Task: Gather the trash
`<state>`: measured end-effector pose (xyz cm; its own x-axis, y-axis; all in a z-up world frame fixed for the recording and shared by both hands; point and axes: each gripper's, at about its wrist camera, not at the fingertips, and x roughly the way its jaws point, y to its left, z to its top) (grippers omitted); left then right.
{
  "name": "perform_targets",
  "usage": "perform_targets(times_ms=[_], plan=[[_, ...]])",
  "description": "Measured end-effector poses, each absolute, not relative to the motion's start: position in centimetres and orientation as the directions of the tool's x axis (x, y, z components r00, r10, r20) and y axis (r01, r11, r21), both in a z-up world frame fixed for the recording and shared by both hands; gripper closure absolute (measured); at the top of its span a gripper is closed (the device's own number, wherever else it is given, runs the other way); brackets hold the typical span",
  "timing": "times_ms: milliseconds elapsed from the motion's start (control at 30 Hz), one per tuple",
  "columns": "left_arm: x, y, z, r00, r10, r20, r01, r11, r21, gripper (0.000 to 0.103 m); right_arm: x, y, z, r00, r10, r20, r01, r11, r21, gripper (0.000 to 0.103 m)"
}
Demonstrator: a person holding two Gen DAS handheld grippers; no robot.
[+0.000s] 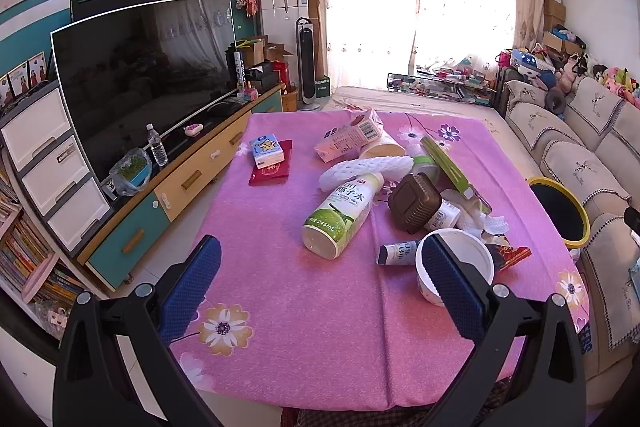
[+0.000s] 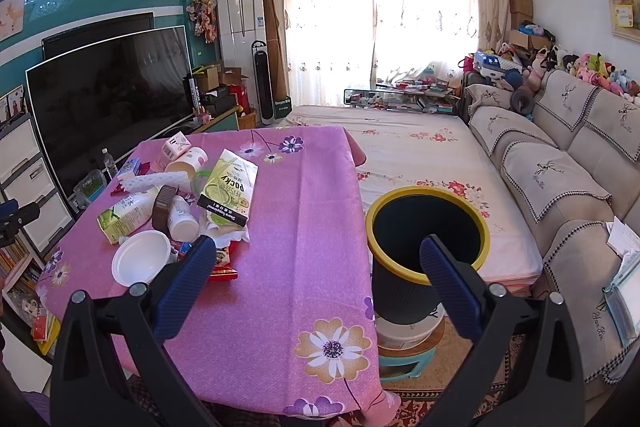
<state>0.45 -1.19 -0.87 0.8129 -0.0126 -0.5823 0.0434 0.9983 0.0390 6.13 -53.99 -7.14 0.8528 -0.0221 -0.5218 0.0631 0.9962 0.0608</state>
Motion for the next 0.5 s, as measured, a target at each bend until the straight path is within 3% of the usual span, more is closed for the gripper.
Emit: perform_targets(times_ms=[500], plan=[[0.76,-1.44,-1.12,0.808,-0.015,-0.589,0.05,0.998,0.044,0.004,6.66,-53.96,-7.67,0.845,-0.018,-0.534,0.06,0.996,0.061,0.006]])
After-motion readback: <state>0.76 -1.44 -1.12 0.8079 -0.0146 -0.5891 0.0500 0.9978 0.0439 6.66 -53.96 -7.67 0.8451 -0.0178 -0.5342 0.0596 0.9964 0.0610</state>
